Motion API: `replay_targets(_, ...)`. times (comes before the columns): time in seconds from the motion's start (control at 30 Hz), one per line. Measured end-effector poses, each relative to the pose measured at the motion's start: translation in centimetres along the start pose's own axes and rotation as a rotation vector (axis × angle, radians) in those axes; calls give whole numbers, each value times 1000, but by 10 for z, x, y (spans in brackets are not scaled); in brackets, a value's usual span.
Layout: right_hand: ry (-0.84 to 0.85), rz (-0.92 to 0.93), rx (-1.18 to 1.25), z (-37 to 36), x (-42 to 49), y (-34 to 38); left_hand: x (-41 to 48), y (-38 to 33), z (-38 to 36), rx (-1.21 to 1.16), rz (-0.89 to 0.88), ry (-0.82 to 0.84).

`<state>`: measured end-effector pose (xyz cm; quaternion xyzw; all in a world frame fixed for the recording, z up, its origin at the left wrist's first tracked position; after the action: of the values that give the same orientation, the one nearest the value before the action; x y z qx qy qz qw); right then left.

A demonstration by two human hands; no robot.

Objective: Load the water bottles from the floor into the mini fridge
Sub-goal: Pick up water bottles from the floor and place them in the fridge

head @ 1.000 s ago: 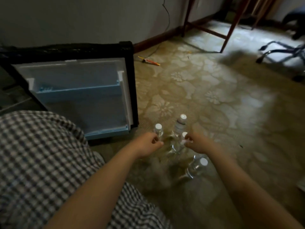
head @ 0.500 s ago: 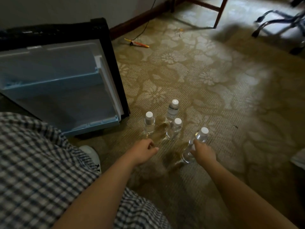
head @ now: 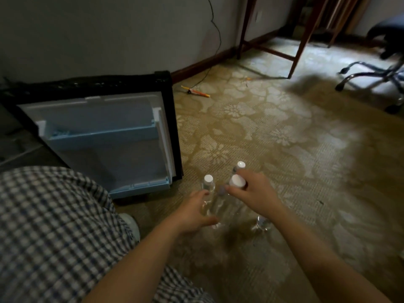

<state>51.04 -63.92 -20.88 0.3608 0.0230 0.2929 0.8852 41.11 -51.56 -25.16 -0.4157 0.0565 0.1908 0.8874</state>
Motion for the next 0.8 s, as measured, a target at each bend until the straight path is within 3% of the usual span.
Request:
replay_targets(0.17,-64,250,91,23,30,108,-15,-24,62,-263,-105,-191)
replay_targets(0.33,-106,406,186,34,51,197,-41,-35,150,-276,-201,-495)
replay_targets(0.53,-181,514,321,31,84,284,-61,-29,247,-272,-224,-684)
replay_targets(0.8,43,606,351,-35,106,402,-110,29,349,-242,-128,-952)
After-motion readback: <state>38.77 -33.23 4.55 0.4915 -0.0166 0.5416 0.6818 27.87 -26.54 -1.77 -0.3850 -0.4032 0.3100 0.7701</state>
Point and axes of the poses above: each hand's wrist, its own x-axis towards the middle knuckle, its own z-axis out of the back of the hand, y = z × x, the point moved 6 cm from there along x, towards the middle knuckle, and after that the axes turned 11 degrees about -y, right-handed, at the moved point
